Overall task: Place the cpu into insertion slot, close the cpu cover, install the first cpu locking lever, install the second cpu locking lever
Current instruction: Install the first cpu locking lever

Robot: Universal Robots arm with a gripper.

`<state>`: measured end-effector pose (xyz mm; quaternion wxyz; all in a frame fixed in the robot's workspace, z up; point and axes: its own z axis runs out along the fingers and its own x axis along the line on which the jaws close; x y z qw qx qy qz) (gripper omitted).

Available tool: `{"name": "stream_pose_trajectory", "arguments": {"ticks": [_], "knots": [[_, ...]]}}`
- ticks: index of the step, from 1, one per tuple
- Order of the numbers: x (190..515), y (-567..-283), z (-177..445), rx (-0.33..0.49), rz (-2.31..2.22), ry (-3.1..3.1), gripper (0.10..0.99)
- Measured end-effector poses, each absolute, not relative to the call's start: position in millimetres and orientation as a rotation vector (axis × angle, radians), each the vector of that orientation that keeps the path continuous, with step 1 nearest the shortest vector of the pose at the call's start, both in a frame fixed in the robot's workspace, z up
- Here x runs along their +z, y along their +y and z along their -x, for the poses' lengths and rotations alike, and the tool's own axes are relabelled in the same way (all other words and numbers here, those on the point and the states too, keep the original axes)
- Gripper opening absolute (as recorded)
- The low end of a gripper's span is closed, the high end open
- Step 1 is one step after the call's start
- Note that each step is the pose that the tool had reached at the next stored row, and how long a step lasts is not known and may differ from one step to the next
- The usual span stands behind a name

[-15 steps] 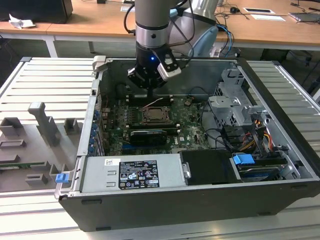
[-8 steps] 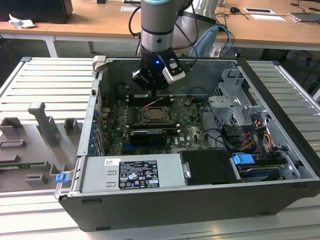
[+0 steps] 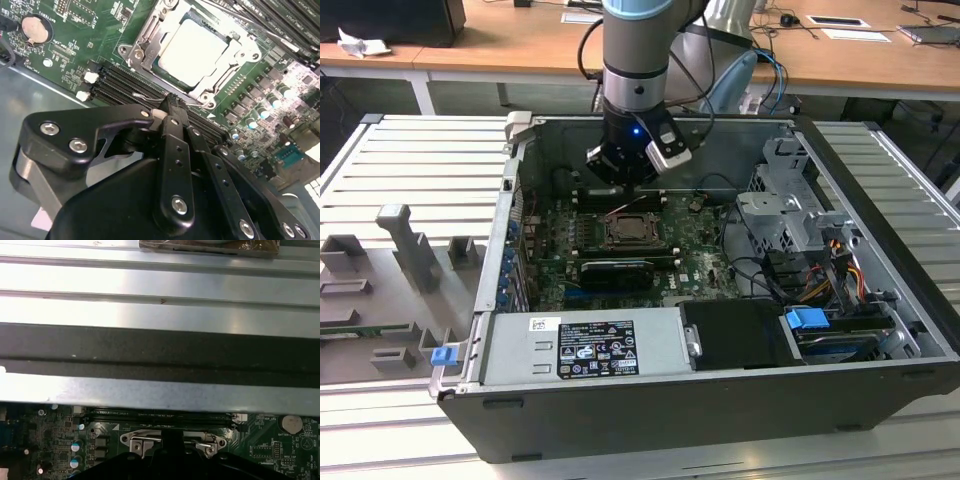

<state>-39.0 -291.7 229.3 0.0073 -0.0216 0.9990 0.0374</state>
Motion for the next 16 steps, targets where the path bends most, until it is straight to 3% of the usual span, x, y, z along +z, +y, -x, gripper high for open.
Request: {"name": "stream_pose_trajectory", "arguments": {"ticks": [16], "knots": [[220.5,-285.8,29.7,0.117,0.067,3.124,0.106]]}}
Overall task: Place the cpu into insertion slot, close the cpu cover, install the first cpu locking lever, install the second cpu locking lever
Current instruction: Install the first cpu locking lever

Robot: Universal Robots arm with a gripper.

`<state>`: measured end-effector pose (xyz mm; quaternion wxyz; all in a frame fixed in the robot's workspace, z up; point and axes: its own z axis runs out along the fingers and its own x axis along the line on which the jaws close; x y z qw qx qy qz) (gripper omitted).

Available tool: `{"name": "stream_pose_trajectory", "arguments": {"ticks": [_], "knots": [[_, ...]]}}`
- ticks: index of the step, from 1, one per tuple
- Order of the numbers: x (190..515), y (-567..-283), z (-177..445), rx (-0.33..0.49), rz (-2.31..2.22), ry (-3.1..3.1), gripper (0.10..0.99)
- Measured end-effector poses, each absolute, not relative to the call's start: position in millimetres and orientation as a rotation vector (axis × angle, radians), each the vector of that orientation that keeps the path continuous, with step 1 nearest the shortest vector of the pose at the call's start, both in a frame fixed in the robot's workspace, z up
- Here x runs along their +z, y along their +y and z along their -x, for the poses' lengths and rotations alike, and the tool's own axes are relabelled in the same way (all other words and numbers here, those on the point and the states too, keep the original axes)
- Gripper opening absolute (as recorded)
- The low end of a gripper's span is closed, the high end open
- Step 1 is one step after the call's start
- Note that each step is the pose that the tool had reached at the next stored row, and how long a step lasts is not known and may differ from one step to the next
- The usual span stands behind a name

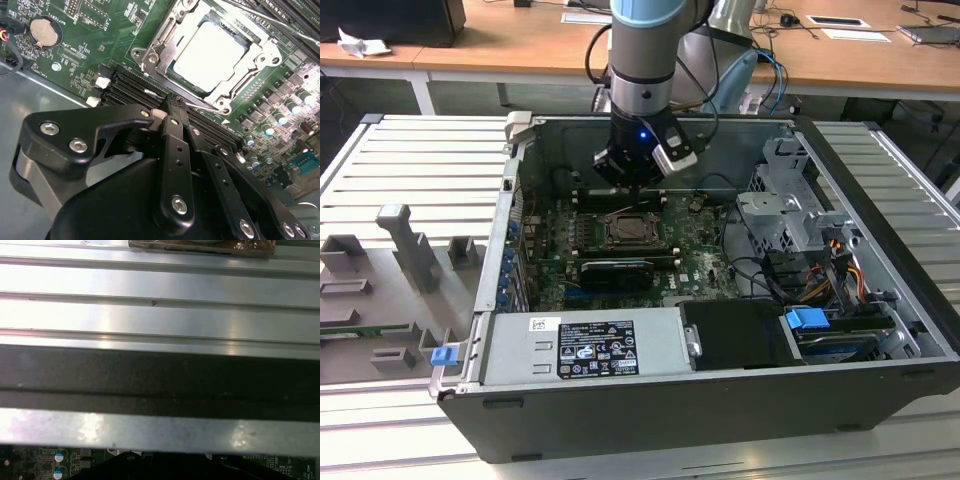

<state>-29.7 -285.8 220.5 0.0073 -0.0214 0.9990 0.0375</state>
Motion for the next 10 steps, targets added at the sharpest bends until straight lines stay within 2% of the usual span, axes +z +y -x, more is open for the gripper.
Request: {"name": "stream_pose_trajectory", "arguments": {"ticks": [10], "knots": [[219.2,-285.7,27.6,0.117,0.067,3.124,0.106]]}}
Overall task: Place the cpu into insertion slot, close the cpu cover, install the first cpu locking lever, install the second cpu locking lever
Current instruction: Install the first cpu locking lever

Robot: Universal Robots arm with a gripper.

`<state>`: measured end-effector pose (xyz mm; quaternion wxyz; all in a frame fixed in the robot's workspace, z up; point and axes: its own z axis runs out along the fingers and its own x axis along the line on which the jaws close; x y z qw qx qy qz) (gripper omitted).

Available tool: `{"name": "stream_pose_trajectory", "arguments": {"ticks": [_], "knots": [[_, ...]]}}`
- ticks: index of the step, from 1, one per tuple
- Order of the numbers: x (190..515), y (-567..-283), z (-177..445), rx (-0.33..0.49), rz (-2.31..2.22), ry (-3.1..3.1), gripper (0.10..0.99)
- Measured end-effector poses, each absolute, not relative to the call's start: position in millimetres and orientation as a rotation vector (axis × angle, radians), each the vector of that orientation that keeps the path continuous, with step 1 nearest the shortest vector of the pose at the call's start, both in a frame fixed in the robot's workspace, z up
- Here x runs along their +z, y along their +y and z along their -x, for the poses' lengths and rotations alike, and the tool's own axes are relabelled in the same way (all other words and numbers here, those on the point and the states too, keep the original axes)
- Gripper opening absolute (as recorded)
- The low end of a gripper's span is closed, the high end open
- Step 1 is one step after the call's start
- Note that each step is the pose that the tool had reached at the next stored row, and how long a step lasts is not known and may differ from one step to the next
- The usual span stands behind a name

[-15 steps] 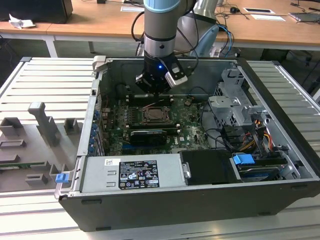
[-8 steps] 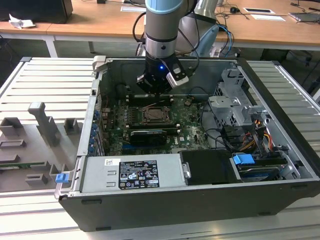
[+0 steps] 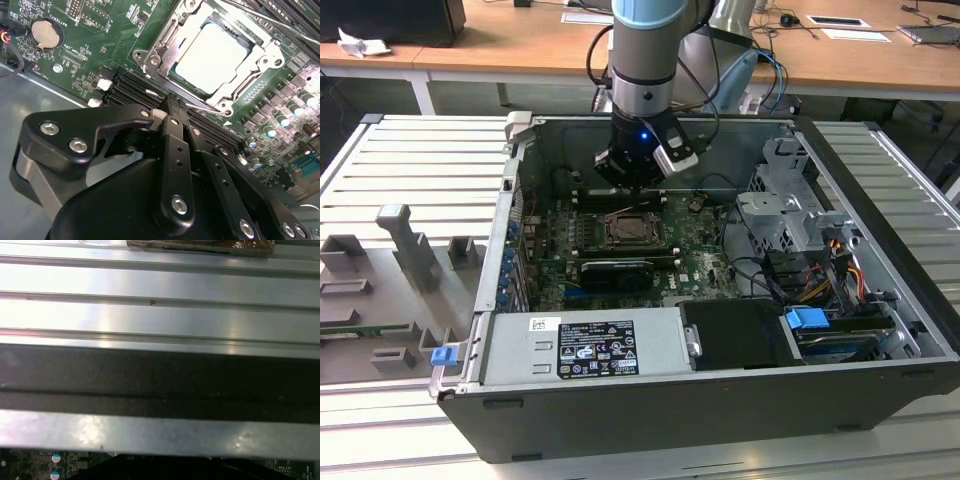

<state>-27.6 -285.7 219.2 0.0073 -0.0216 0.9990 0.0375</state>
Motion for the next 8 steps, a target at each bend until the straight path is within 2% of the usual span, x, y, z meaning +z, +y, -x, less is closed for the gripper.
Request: {"name": "stream_pose_trajectory", "arguments": {"ticks": [8], "knots": [[216.9,-285.4,22.4,0.117,0.067,3.124,0.106]]}}
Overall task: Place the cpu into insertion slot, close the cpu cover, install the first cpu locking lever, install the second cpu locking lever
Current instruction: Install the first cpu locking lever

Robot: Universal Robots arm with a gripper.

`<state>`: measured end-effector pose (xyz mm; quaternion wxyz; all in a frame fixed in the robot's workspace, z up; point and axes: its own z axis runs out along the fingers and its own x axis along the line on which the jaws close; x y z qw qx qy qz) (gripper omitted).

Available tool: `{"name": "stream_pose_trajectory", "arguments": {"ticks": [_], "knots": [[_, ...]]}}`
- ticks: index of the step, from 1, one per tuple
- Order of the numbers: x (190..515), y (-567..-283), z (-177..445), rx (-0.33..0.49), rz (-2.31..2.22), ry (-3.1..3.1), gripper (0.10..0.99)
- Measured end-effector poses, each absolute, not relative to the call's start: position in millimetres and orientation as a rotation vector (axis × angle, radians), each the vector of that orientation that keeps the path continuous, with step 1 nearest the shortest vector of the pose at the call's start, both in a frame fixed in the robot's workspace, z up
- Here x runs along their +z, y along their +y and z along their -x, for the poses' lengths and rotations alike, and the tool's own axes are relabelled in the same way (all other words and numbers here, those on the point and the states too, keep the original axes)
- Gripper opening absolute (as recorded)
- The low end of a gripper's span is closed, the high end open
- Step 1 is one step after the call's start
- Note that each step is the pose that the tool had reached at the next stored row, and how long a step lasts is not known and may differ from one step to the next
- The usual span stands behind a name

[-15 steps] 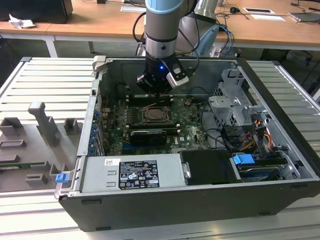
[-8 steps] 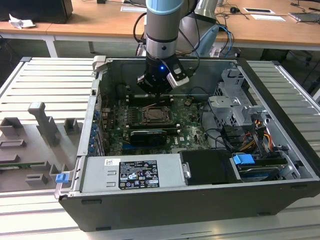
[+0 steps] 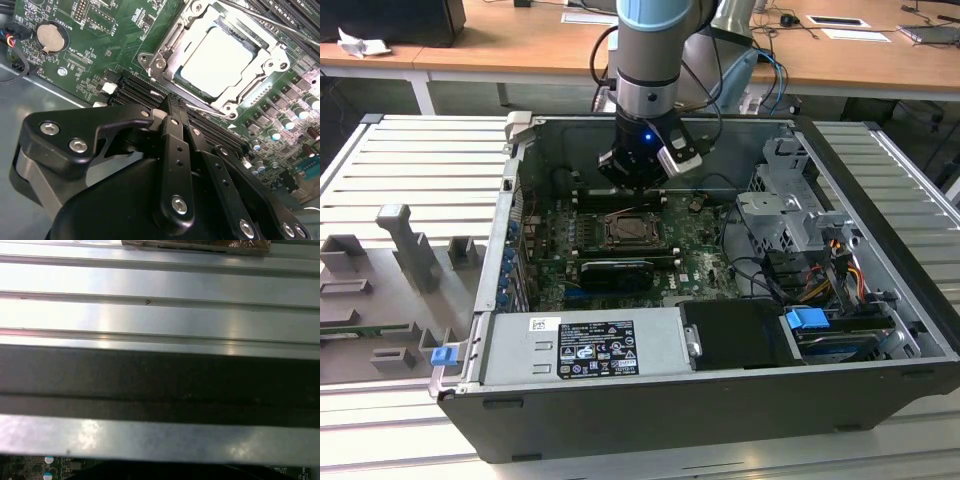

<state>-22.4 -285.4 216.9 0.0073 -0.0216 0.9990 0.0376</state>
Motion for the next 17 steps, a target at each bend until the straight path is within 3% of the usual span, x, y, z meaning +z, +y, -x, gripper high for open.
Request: {"name": "stream_pose_trajectory", "arguments": {"ticks": [17], "knots": [[208.0,-285.4,21.5,0.117,0.067,3.124,0.106]]}}
